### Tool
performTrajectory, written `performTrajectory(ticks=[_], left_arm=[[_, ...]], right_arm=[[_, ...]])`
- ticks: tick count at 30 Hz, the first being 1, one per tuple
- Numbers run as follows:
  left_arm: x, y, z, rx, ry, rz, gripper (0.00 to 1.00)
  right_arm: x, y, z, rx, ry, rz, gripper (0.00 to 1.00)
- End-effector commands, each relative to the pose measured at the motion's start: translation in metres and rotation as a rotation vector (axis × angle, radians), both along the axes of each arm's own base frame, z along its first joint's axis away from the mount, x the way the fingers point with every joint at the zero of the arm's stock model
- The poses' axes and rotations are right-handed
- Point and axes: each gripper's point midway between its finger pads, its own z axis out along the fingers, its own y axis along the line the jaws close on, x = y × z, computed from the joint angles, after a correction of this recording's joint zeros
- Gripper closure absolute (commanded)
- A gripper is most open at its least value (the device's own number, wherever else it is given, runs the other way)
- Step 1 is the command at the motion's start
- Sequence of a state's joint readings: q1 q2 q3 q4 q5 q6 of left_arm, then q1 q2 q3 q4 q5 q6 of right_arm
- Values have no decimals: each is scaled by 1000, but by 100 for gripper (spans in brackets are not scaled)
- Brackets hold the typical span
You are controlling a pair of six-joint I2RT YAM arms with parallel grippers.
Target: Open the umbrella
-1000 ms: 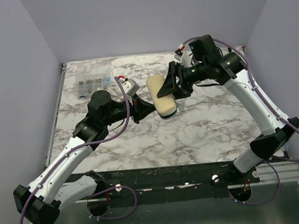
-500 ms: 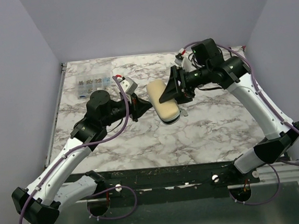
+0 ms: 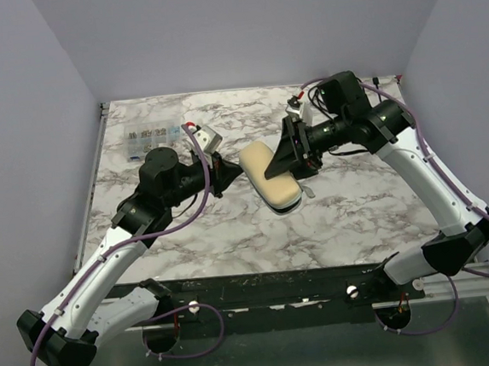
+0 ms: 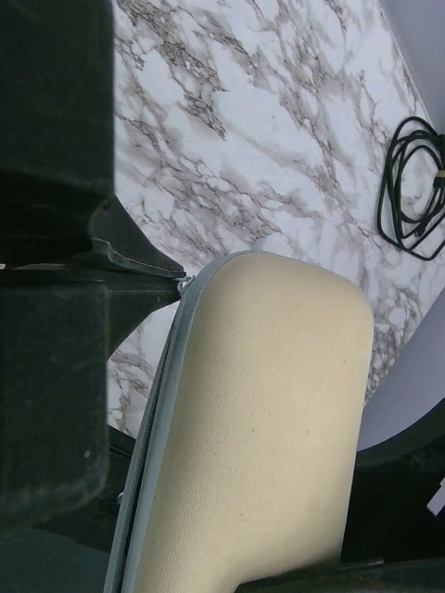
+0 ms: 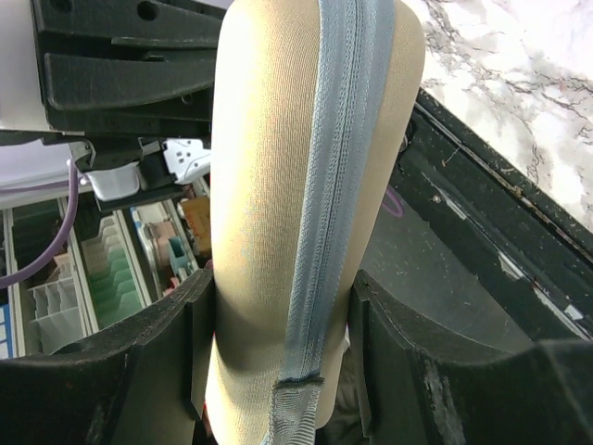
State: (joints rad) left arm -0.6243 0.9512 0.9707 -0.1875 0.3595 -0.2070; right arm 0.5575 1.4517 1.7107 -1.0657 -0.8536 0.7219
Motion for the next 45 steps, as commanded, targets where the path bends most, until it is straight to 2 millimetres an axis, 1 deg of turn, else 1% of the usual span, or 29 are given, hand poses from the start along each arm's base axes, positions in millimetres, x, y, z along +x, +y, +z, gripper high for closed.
performTrajectory(ticks=[1, 2, 3, 4, 5, 6, 12, 15, 17, 19, 24, 27, 30, 36, 39, 45], left_arm=[[8, 16, -9, 56, 25, 84, 100], [8, 16, -9, 57, 27, 85, 100], [9, 17, -10, 58, 32, 89, 85], [10, 19, -11, 59, 42, 100, 48], [13, 22, -11, 52, 57, 120, 23], [15, 26, -12, 42, 87, 149, 2], [26, 49, -8, -128, 384, 229, 2], [25, 54, 4, -198, 490, 215, 2], [22, 53, 13, -228, 544, 179, 1], [18, 49, 23, -269, 598, 123, 1], [10, 32, 50, -386, 700, -27, 1], [9, 27, 65, -407, 731, -80, 1], [8, 22, 75, -415, 754, -140, 1], [4, 17, 85, -446, 749, -240, 1], [1, 16, 86, -456, 757, -283, 1], [3, 9, 85, -448, 777, -320, 1]], right_arm=[[-33, -2, 42, 167, -71, 132, 99], [-33, -2, 43, 169, -72, 131, 99], [-32, -2, 41, 164, -72, 128, 99], [-32, -2, 40, 160, -72, 124, 99], [-30, -2, 39, 156, -74, 119, 99], [-29, -2, 38, 150, -78, 110, 99], [-15, 1, 34, 126, -128, 56, 99], [-8, 2, 30, 106, -143, 38, 99], [-3, 2, 27, 94, -158, 25, 99], [2, 3, 26, 89, -179, 14, 99], [15, 5, 34, 107, -286, -8, 99], [19, 7, 42, 135, -360, -4, 99], [22, 9, 42, 141, -393, 8, 99], [25, 12, 48, 160, -426, 30, 99], [20, 13, 55, 191, -430, 60, 99], [4, 15, 61, 270, -426, 145, 99]])
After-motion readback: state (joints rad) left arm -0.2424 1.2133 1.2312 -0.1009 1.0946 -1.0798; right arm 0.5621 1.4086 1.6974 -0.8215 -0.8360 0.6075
